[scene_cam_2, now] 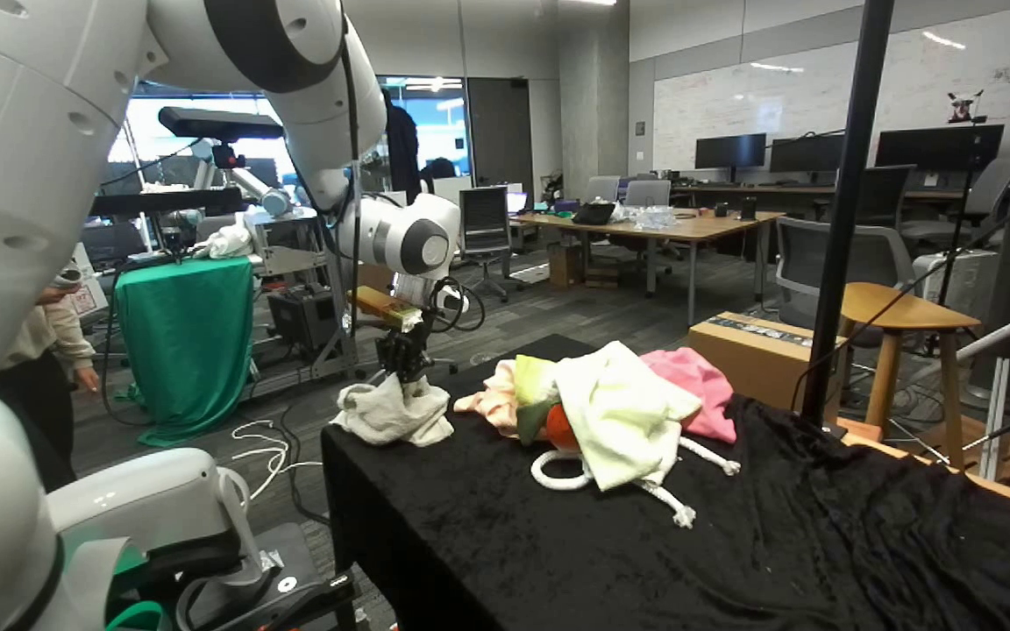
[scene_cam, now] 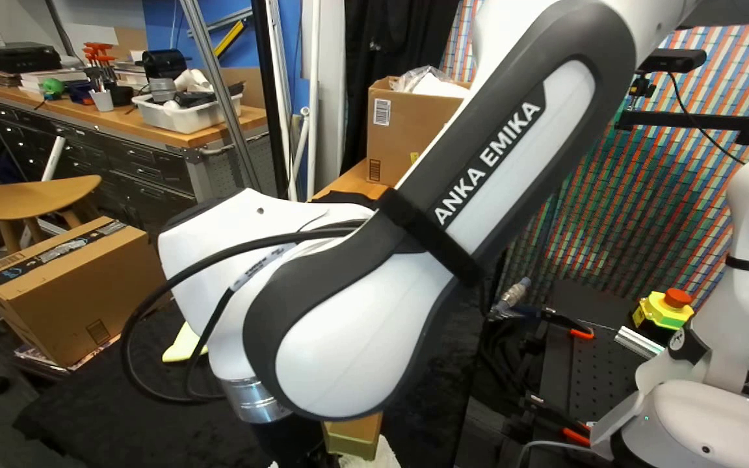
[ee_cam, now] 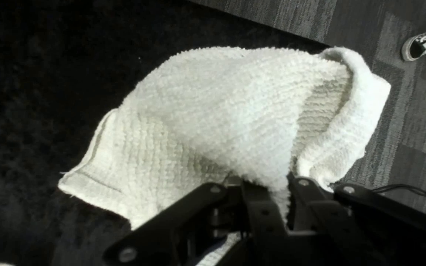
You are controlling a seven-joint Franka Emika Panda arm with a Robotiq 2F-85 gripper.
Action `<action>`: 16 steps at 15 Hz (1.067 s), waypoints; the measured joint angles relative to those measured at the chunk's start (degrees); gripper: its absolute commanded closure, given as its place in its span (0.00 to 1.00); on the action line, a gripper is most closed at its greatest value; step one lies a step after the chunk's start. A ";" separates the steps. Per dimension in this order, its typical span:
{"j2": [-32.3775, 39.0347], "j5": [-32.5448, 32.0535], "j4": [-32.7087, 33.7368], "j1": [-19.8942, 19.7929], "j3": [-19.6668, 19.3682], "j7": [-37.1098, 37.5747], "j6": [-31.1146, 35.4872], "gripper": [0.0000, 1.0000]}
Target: Put the towels and the turnip plushie on the peach shirt
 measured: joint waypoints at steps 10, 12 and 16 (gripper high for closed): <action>-8.98 7.77 -0.93 -8.52 0.00 -7.29 0.40 0.90; -11.48 10.29 -1.83 -10.74 -0.12 -9.15 0.40 0.90; -16.49 14.66 -3.86 -14.98 -1.17 -14.33 0.05 0.90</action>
